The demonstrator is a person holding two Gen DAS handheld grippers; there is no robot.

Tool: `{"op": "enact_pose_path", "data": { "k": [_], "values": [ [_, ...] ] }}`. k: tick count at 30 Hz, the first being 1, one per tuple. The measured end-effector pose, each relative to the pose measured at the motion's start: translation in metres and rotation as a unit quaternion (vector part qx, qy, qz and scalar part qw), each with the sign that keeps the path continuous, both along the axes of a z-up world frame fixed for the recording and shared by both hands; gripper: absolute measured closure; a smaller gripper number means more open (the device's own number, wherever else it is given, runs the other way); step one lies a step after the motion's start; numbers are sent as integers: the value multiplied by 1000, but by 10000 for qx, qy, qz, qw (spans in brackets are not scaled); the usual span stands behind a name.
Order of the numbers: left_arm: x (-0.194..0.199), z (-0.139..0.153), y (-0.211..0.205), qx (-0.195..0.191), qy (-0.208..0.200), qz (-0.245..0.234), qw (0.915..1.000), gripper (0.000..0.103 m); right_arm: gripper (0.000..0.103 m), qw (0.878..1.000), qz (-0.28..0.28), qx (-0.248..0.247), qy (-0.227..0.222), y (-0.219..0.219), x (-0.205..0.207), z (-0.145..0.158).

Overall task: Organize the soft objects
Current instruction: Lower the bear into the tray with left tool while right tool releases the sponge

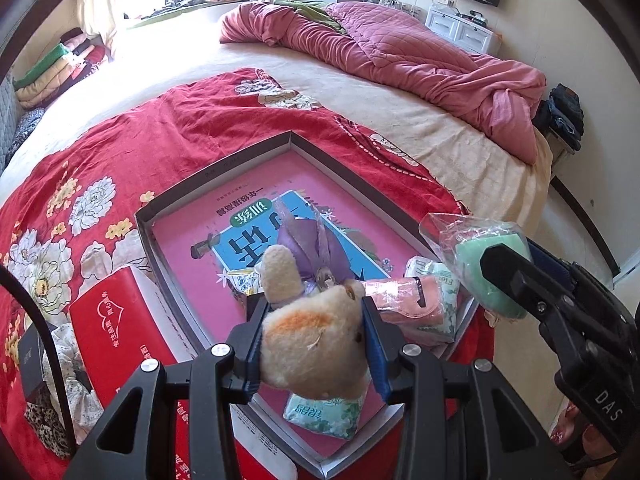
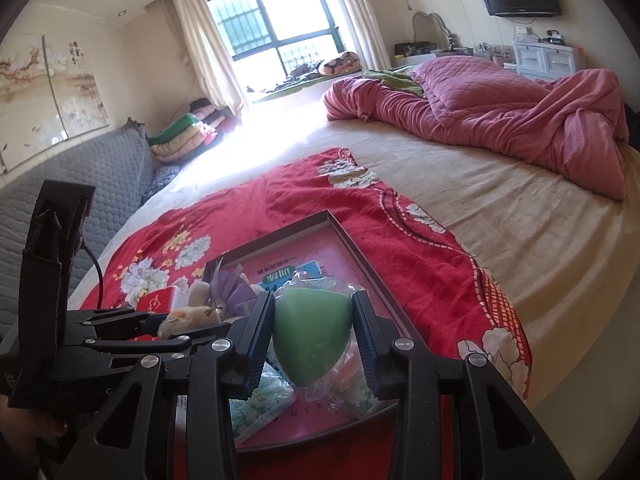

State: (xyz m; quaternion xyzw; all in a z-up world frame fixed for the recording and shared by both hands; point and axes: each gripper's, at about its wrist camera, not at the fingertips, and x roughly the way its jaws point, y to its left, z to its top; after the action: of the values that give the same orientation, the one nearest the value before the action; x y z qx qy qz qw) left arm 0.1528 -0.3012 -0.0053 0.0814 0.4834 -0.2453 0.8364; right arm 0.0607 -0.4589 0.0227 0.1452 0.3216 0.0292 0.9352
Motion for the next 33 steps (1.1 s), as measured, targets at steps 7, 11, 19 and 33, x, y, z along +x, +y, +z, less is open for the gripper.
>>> {"op": "enact_pose_path", "data": {
  "k": [7,11,19,33],
  "values": [
    [8,-11,-6,133,49,-26,9999,60,62,9995,192,-36,233,3,4,-11],
    [13,-17,-10,210,64,-54,9997,60,62,9986,317,-20,429,4,6,-19],
    [23,-32,-15,357,142,-134,9992,60,62,9929,770,-204,887,25,15,-43],
    [27,-36,-16,264,166,-194,9993,60,60,9885,938,-531,1064,39,23,-67]
  ]
}}
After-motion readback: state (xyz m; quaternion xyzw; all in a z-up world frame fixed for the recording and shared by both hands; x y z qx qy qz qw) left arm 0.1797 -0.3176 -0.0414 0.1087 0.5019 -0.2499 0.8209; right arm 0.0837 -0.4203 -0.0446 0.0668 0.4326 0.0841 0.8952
